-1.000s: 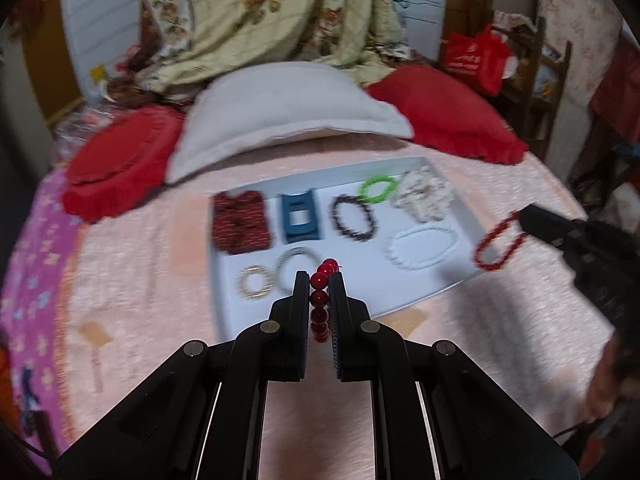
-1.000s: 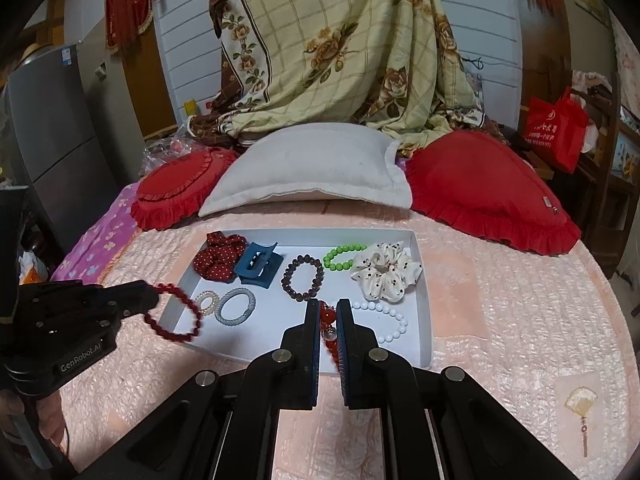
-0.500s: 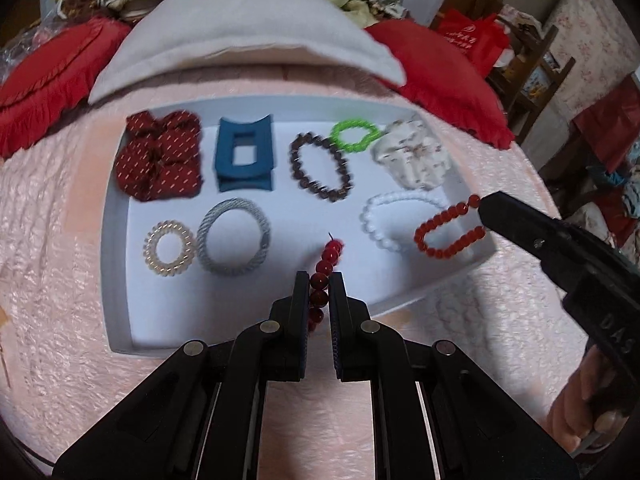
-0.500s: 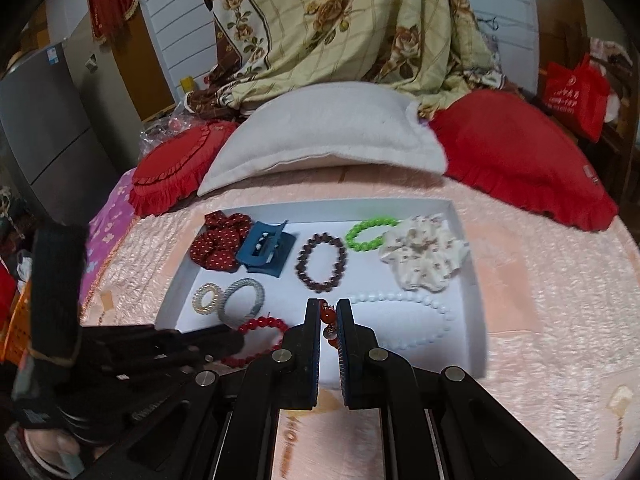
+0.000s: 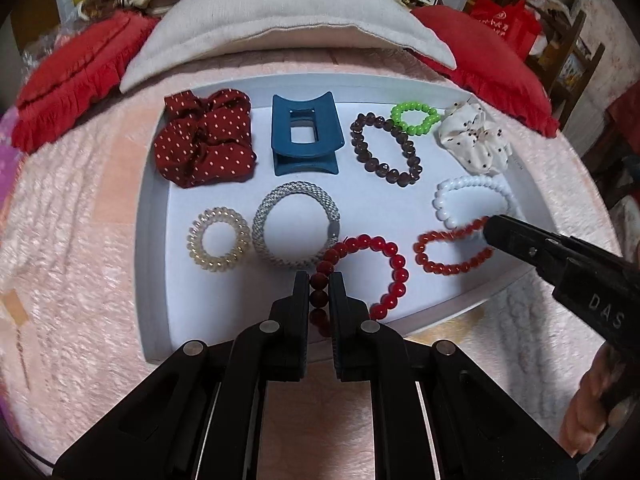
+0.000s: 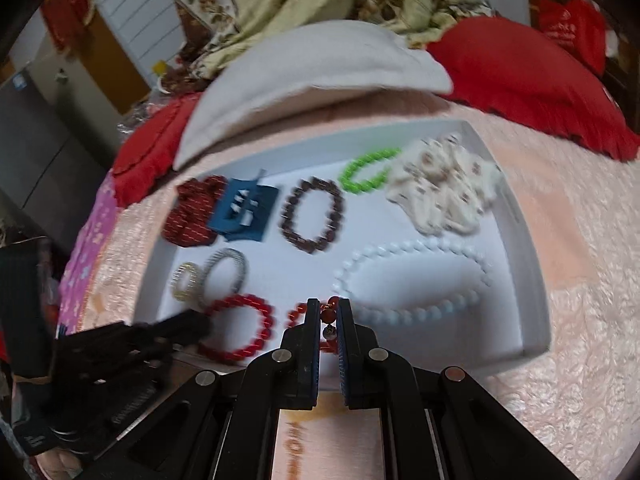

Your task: Organize jewelry

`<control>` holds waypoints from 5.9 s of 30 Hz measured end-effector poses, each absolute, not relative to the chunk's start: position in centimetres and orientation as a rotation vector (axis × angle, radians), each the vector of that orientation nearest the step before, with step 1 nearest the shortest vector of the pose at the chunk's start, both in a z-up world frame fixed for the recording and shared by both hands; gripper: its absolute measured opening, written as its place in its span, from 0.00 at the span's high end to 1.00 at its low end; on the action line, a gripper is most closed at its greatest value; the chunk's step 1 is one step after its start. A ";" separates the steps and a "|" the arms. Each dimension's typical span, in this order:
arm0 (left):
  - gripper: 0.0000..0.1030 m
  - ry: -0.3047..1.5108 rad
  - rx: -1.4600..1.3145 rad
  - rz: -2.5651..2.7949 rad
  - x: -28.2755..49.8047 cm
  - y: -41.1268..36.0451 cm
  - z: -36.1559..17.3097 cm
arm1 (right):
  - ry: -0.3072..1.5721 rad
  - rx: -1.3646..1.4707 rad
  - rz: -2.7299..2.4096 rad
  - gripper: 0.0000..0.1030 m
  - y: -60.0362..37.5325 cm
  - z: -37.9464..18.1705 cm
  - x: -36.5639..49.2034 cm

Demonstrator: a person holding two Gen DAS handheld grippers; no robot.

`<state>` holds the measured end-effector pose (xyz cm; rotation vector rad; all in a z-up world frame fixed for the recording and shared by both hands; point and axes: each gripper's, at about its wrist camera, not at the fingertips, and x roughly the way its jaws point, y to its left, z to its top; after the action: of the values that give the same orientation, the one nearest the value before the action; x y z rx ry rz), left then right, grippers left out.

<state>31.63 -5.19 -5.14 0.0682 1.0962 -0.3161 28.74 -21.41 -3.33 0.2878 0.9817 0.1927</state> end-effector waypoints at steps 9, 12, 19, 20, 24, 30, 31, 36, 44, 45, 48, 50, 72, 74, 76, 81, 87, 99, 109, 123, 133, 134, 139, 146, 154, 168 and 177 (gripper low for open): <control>0.83 1.047 0.095 -0.313 30.8 -5.9 -4.2 | 0.985 0.264 0.159 0.93 -22.3 -3.6 27.4; 0.72 1.042 0.091 -0.328 29.8 -6.1 -3.7 | 0.963 0.240 0.131 0.72 -22.4 -3.1 26.9; 0.71 1.045 0.090 -0.323 27.4 -6.0 -3.2 | 0.963 0.203 0.107 0.65 -22.0 -3.0 26.4; 0.71 1.045 0.081 -0.315 27.2 -5.9 -3.1 | 0.973 0.190 0.106 0.65 -21.7 -3.2 26.5; 0.71 1.024 0.031 -0.275 25.5 -4.5 -1.7 | 0.983 0.158 0.089 0.65 -21.1 -3.5 26.5; 0.71 0.985 -0.024 -0.202 22.5 -1.8 -0.2 | 0.953 0.161 0.101 0.65 -20.8 -2.5 24.7; 0.71 0.985 -0.034 -0.192 22.1 -1.3 -0.1 | 0.948 0.159 0.101 0.65 -20.7 -2.4 24.3; 0.71 0.985 -0.064 -0.156 19.9 -0.1 0.3 | 0.922 0.146 0.100 0.65 -20.3 -1.6 21.7; 0.70 0.941 -0.061 -0.128 16.1 0.4 1.5 | 0.886 0.136 0.098 0.65 -20.0 -0.4 16.8; 0.68 0.936 -0.058 -0.124 15.6 0.4 1.5 | 0.882 0.137 0.098 0.65 -19.9 -0.3 16.3; 0.65 0.923 -0.052 -0.117 14.3 0.4 1.7 | 0.873 0.142 0.097 0.64 -19.8 0.1 14.6; 0.65 0.914 -0.049 -0.115 13.5 0.4 1.9 | 0.863 0.138 0.097 0.64 -19.5 0.5 13.4; 0.57 0.781 0.000 -0.034 6.1 1.3 5.0 | 0.791 0.111 0.081 0.61 -18.4 2.5 5.0; 0.56 0.771 0.003 -0.033 5.7 1.3 5.2 | 0.786 0.112 0.077 0.61 -18.5 2.6 4.7; 0.56 0.762 0.004 -0.033 5.4 1.2 5.5 | 0.781 0.114 0.074 0.60 -18.6 2.7 4.4; 0.53 0.714 0.024 0.001 4.6 1.1 6.1 | 0.767 0.110 0.067 0.60 -18.6 3.0 3.8; 0.28 0.588 0.041 0.067 3.1 1.2 7.6 | 0.741 0.097 0.064 0.60 -18.5 3.6 3.2; 0.22 0.456 0.010 0.131 1.4 2.3 9.3 | 0.688 0.060 0.055 0.60 -17.9 4.6 2.2; 0.13 0.336 0.049 0.200 -0.6 2.4 11.5 | 0.651 0.049 0.046 0.60 -17.8 5.2 1.5; 0.00 0.542 -0.022 0.091 1.5 2.7 8.9 | 0.621 -0.015 0.019 0.40 -16.8 5.3 0.8; 0.00 0.637 0.026 0.069 2.8 1.6 6.3 | 0.681 -0.006 -0.013 0.39 -17.4 4.1 2.1; 0.00 0.644 0.030 0.066 2.9 1.5 6.1 | 0.687 -0.005 -0.015 0.38 -17.4 4.0 2.2; 0.00 0.687 0.043 0.047 3.6 1.2 4.9 | 0.715 -0.008 -0.020 0.38 -17.4 3.2 2.9; 0.00 0.763 0.039 0.031 4.7 1.1 3.2 | 0.751 -0.017 -0.020 0.38 -17.3 2.0 3.6; 0.00 0.811 0.029 0.036 5.5 1.2 1.9 | 0.782 -0.030 -0.015 0.37 -16.9 1.0 4.4; 0.00 0.863 0.014 0.034 6.5 1.5 0.6 | 0.818 -0.039 -0.007 0.37 -16.3 -0.4 5.2; 0.00 0.893 0.009 0.028 6.9 1.5 -0.1 | 0.837 -0.038 -0.008 0.37 -16.3 -0.9 5.5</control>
<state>6.90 1.47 -0.10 0.0090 0.8931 0.0280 5.50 -16.25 -0.92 -0.0376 0.8367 -0.0081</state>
